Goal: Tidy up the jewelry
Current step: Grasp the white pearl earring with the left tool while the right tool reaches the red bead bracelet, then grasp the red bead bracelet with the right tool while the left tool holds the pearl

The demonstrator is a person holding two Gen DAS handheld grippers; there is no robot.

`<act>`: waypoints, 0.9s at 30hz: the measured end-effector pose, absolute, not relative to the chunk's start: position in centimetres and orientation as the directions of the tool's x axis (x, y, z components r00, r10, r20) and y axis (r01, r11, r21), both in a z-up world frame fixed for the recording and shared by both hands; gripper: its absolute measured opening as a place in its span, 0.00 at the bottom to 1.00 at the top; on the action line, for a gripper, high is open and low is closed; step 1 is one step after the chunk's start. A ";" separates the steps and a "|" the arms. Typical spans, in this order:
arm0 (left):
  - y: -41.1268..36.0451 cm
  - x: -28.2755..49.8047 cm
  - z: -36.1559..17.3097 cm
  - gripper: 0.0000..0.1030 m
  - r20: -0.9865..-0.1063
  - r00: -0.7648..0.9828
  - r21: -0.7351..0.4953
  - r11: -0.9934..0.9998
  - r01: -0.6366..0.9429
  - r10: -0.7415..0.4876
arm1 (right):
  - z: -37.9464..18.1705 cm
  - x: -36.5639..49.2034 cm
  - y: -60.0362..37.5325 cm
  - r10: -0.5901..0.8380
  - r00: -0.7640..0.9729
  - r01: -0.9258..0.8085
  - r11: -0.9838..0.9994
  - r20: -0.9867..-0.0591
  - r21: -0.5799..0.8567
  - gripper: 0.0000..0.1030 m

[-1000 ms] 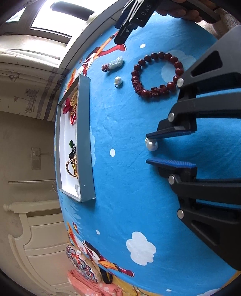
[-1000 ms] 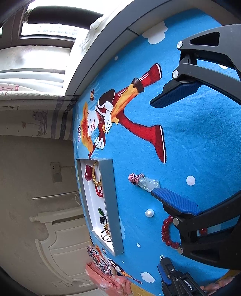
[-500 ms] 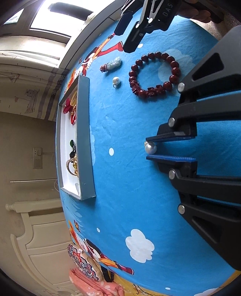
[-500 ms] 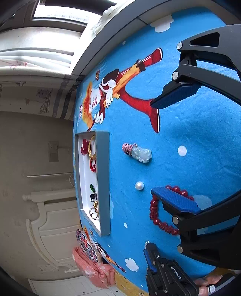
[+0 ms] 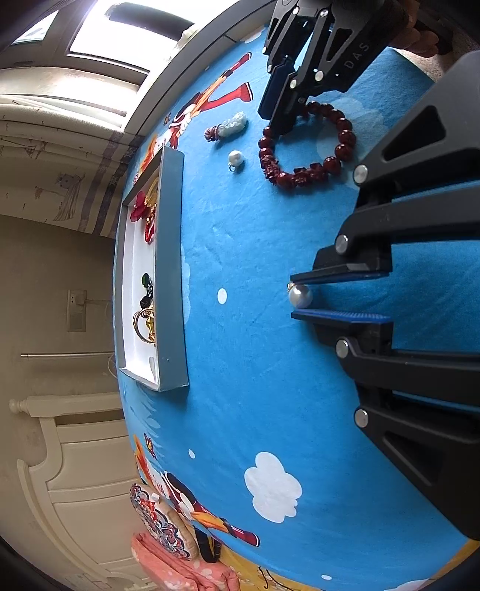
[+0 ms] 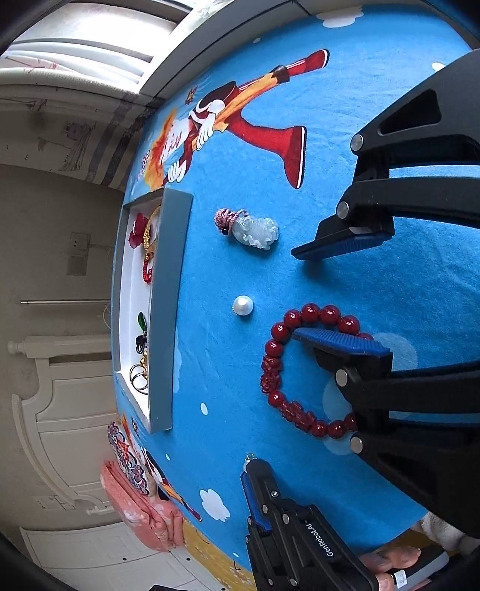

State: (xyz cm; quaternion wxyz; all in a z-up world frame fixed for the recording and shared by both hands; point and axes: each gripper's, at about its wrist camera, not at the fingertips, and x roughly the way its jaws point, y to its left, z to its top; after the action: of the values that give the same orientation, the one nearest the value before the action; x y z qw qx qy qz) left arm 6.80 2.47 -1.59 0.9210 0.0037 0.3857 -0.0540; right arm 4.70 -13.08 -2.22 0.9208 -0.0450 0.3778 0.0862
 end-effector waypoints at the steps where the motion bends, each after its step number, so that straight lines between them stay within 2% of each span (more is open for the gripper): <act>1: 2.4 6.8 -1.6 0.13 -0.710 0.697 -0.035 0.994 0.102 -0.096 | -2.2 4.7 -12.9 0.130 0.699 -0.201 0.979 -0.703 -0.019 0.15; 2: 2.4 6.8 -1.6 0.13 -0.710 0.698 -0.036 0.994 0.102 -0.097 | -2.2 4.6 -12.8 0.132 0.699 -0.208 0.978 -0.702 -0.024 0.13; 22: 2.6 6.4 -0.5 0.13 -0.687 0.720 -0.045 0.995 0.089 -0.096 | 0.7 3.7 -14.5 0.172 0.762 -0.183 0.982 -0.624 0.046 0.12; 25: 2.6 6.4 -0.6 0.13 -0.688 0.719 -0.046 0.995 0.091 -0.097 | 0.8 3.8 -14.7 0.169 0.760 -0.179 0.983 -0.627 0.048 0.12; 27: 2.5 6.4 -0.6 0.13 -0.688 0.718 -0.047 0.995 0.093 -0.100 | 0.1 4.2 -14.4 0.165 0.728 -0.196 0.980 -0.666 0.028 0.13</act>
State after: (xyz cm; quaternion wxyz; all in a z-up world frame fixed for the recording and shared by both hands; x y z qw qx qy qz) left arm 6.44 2.52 -0.62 0.9269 -0.0043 0.3716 -0.0521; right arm 4.19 -14.35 0.13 0.9291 -0.0221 0.3560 0.0972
